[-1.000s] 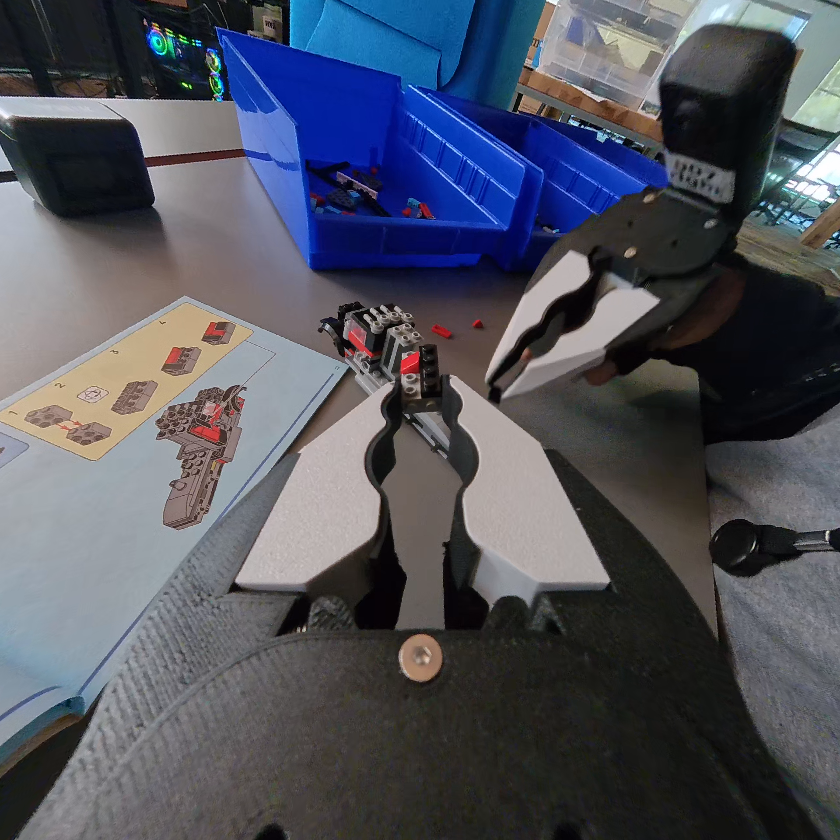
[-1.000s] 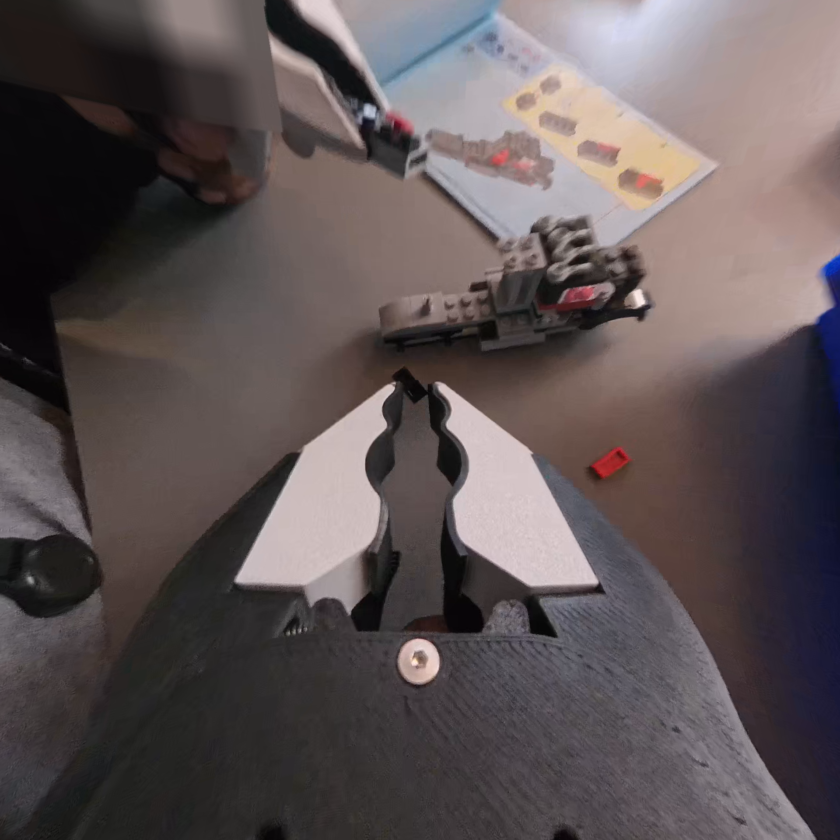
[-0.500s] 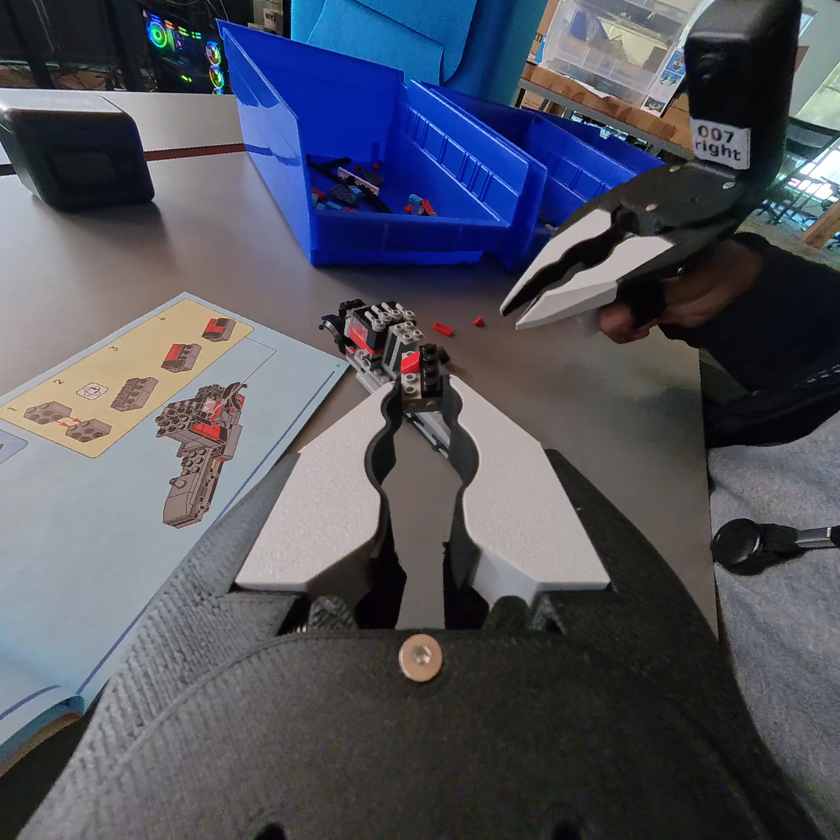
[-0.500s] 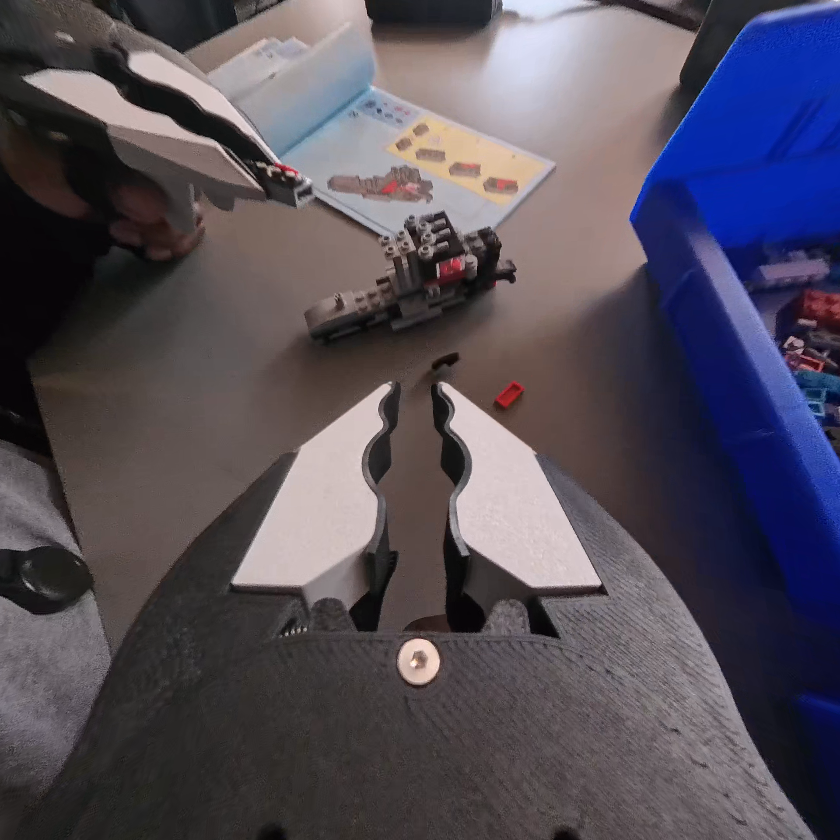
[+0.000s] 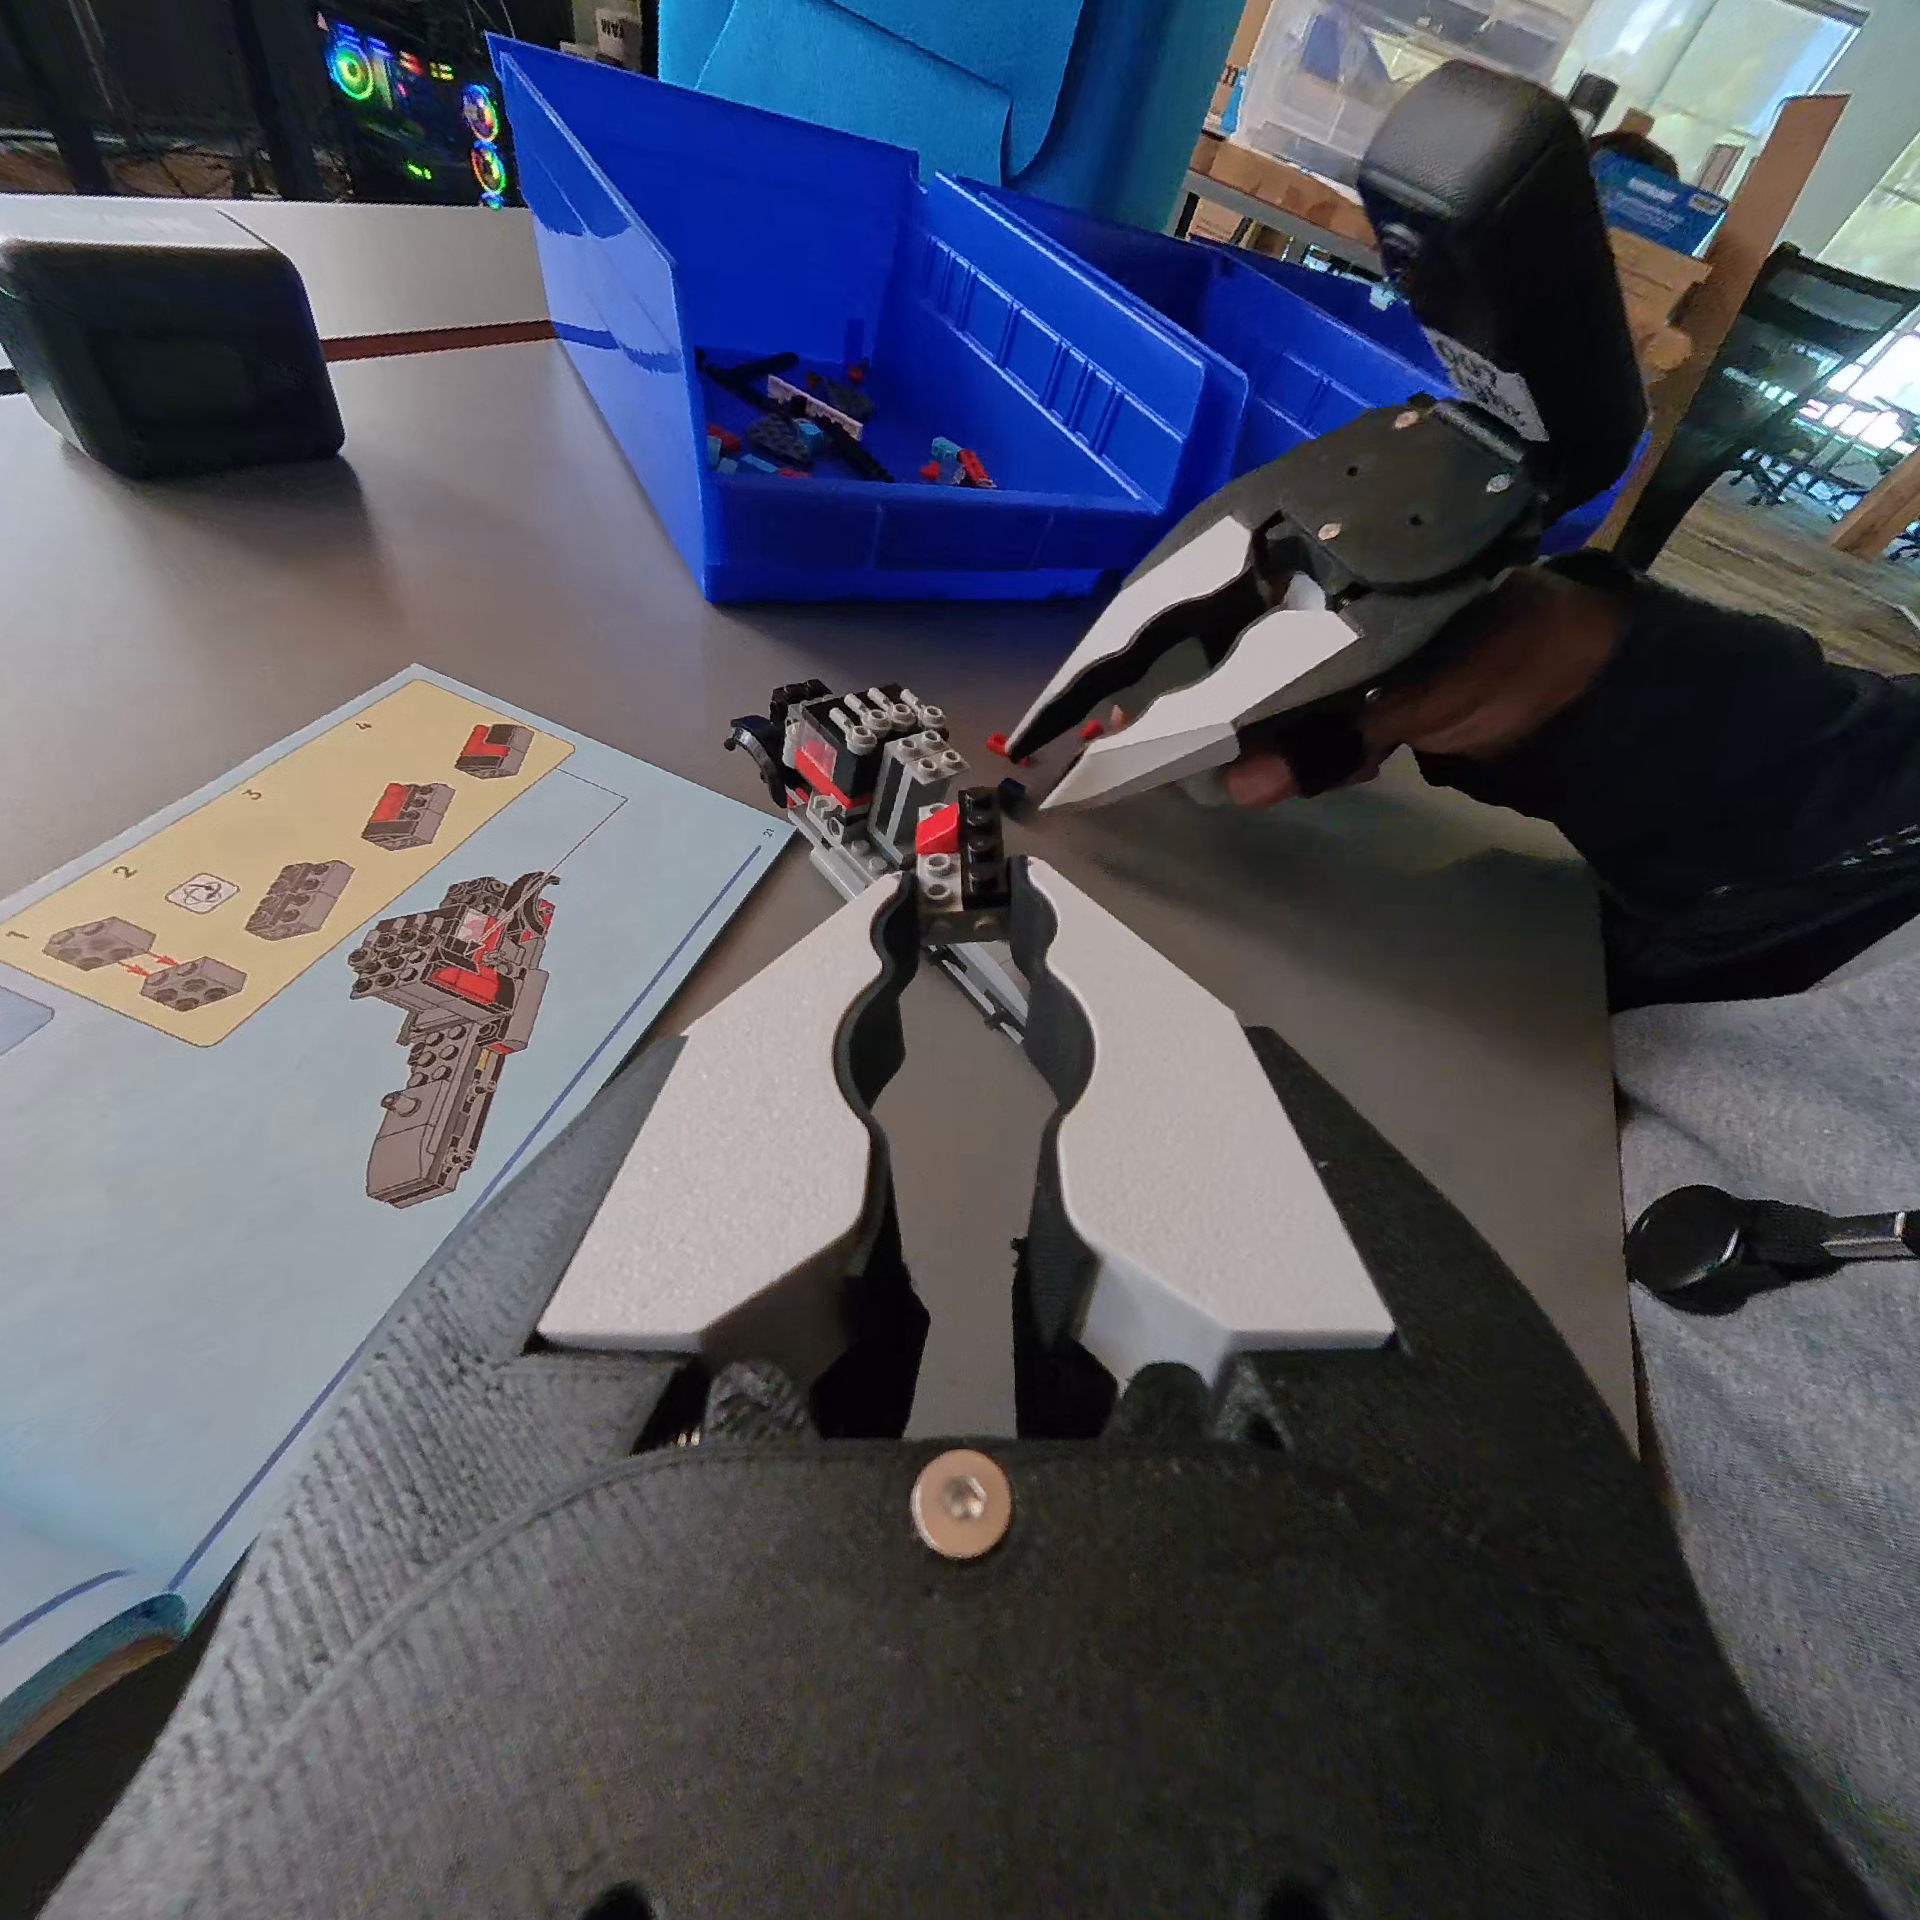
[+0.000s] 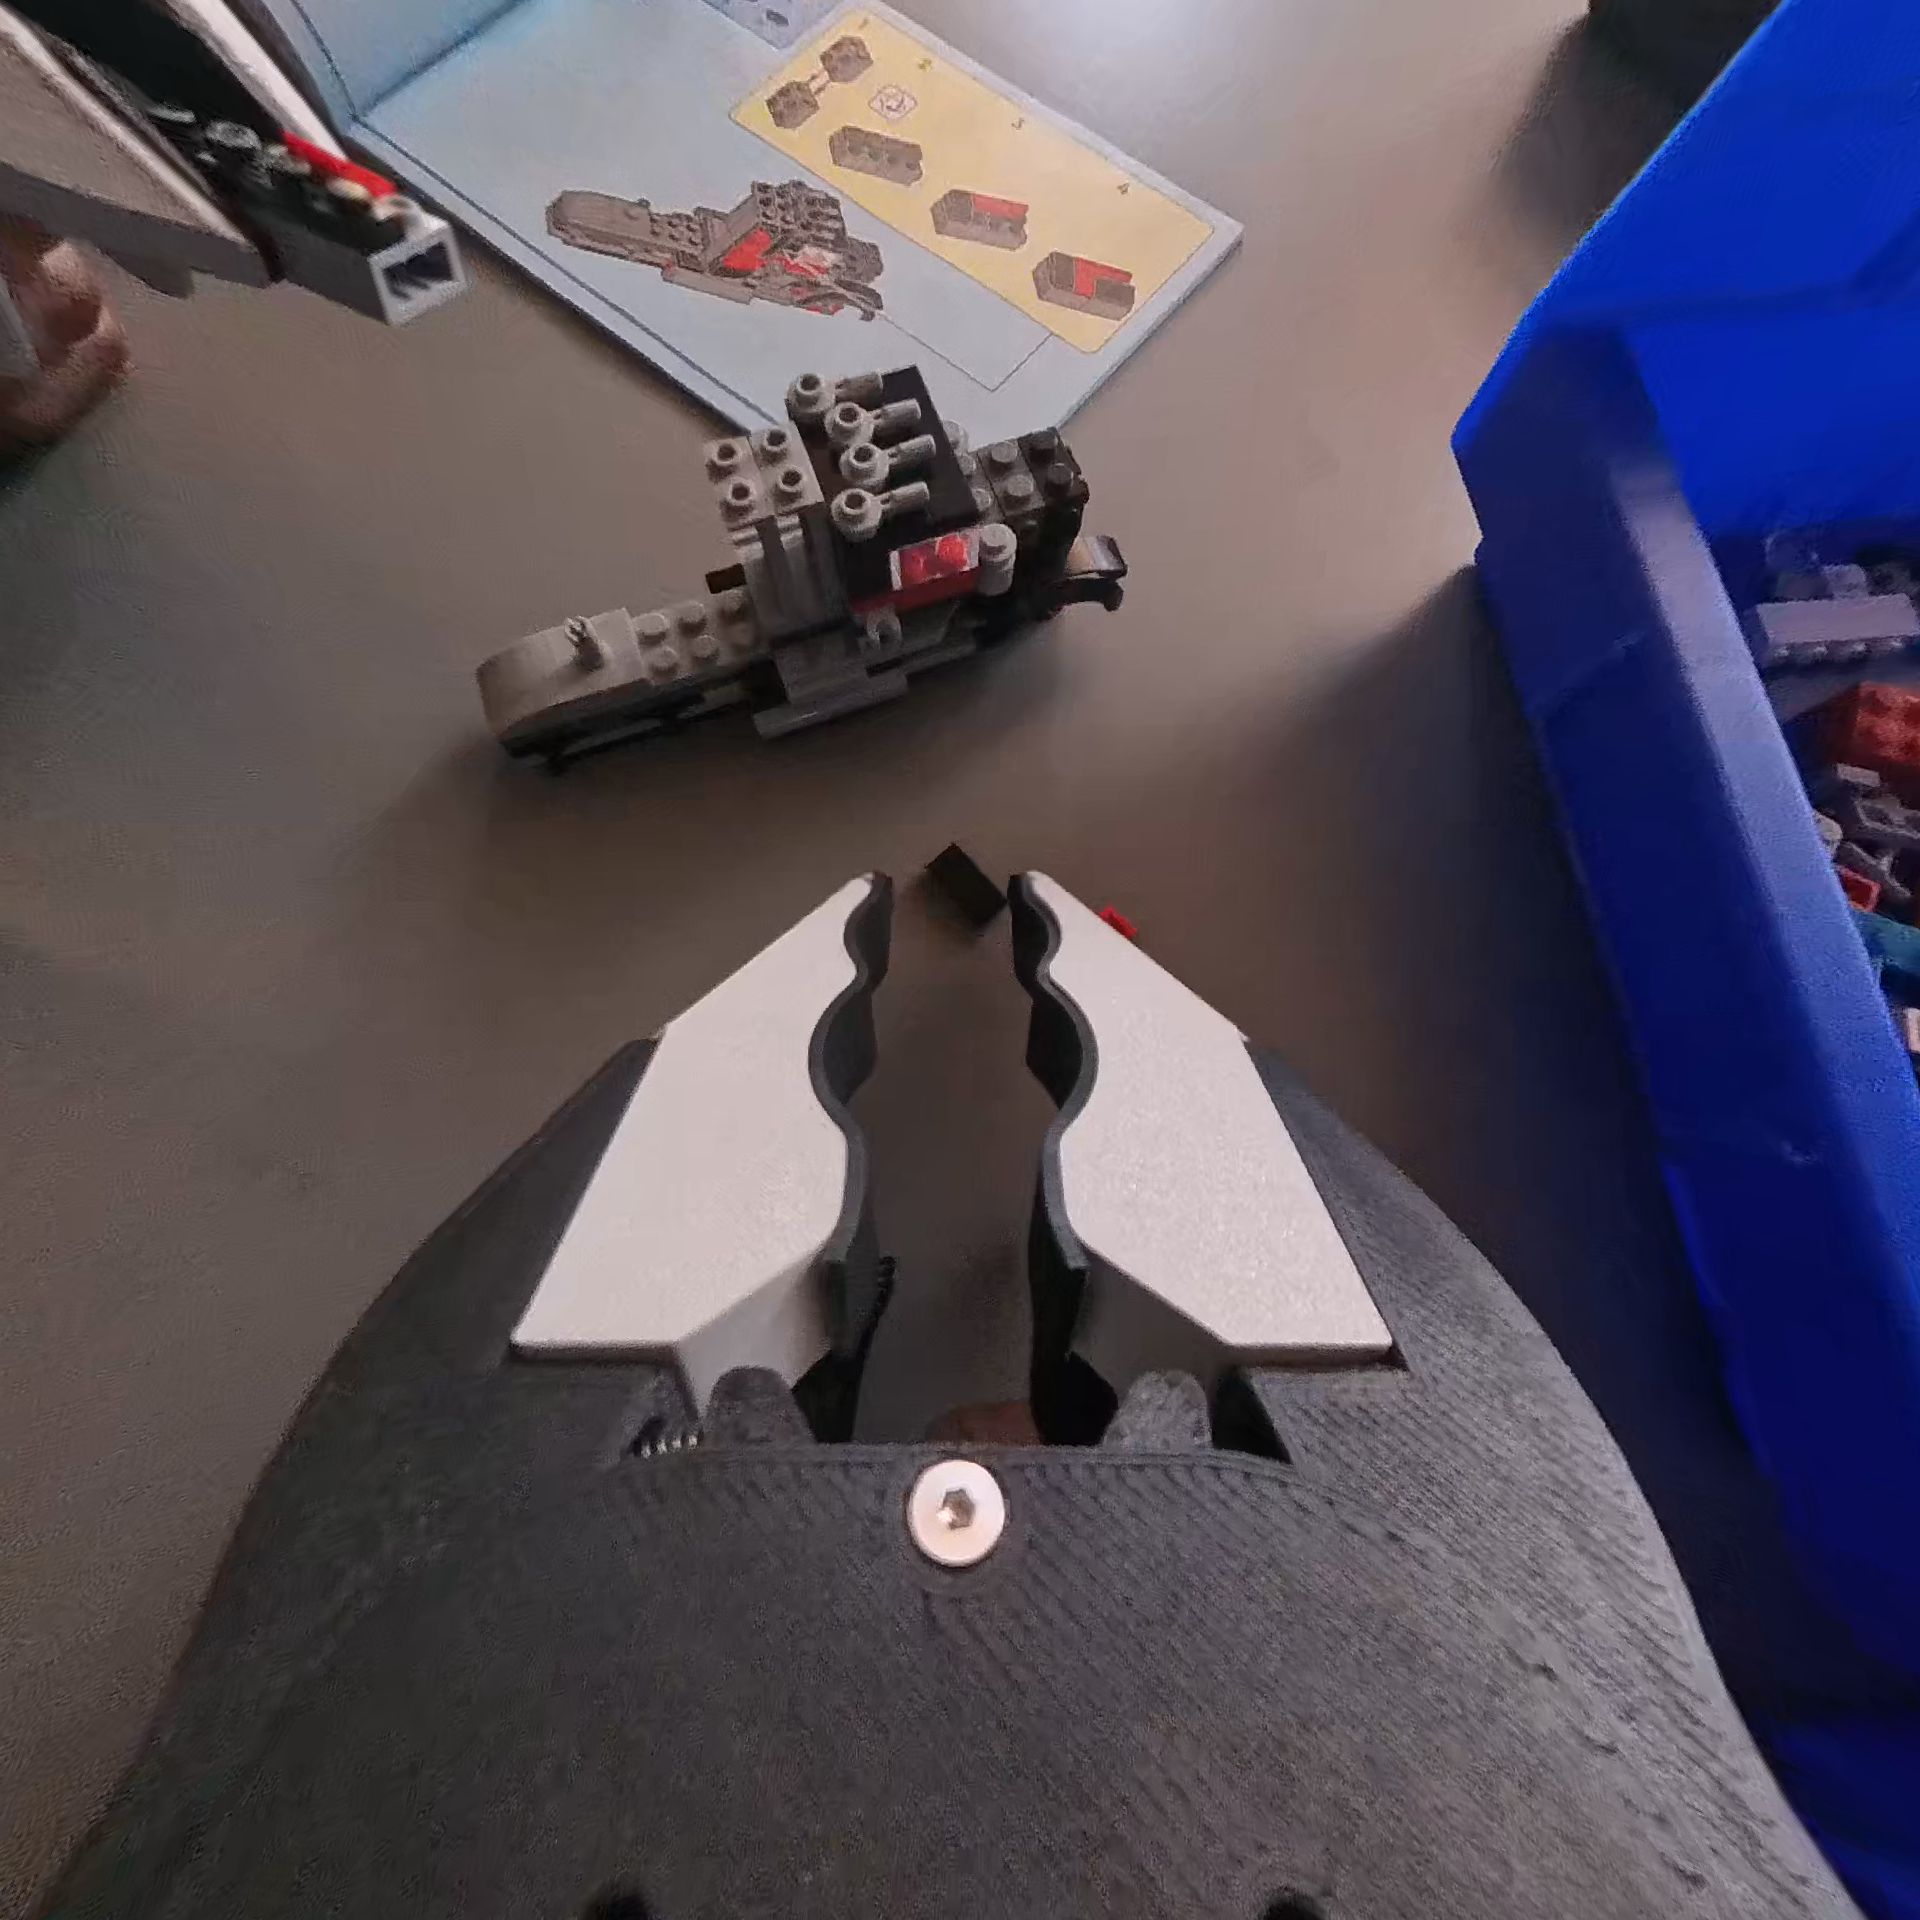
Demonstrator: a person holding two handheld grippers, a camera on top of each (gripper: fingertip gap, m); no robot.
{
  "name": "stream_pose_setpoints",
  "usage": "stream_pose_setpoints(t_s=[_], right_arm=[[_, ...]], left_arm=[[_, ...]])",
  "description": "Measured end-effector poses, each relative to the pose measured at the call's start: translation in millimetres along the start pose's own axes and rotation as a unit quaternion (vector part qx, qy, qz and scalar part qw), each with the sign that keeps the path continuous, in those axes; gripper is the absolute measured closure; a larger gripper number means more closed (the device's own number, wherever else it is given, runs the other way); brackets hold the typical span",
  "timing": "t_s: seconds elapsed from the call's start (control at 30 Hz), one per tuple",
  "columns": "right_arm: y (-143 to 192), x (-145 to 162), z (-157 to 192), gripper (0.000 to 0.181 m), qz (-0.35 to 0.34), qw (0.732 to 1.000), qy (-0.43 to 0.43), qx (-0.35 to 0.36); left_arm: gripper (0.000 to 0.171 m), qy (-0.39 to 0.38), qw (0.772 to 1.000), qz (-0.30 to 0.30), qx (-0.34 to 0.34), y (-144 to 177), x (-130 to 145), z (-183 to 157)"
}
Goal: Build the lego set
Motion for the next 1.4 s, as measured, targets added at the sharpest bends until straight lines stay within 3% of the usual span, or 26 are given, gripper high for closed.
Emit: stream_pose_setpoints(t_s=[0.27, 0.67, 0.8, 1.03, 1.4], right_arm=[[-5.9, -0.3, 5.4, 0.154, 0.035, 0.999, 0.023, -0.026], [-0.4, 0.2, 0.4, 0.153, 0.018, 0.998, 0.040, -0.044], [-3.1, -2.4, -5.7, 0.151, 0.009, 0.993, 0.097, -0.066], [-6.0, -13.0, -11.6, 0.148, -0.016, 0.960, 0.247, -0.128], [-16.9, -15.0, -9.0, 0.150, 0.008, 0.936, 0.289, -0.200]], left_arm=[[0.155, 0.000, 1.000, -0.003, 0.002, 0.7, -0.3, -0.4], [0.155, -0.004, 1.000, 0.001, 0.009, -0.2, 0.2, -2.2], [0.155, -0.007, 1.000, 0.003, 0.021, -0.7, 0.6, -4.5], [0.154, -0.007, 1.000, 0.006, 0.030, -1.5, 1.1, -5.9], [0.154, -0.011, 0.999, 0.007, 0.038, -1.5, 1.1, -7.6]])
Point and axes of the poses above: each gripper's, where its closed fingertips meet, y back along the fingers, x out of its underside, z = x × y across the jaws, the point moved 7 cm from there along y, back along the fingers, and after that the axes turned 12 degrees about x, right-handed, at the moved point
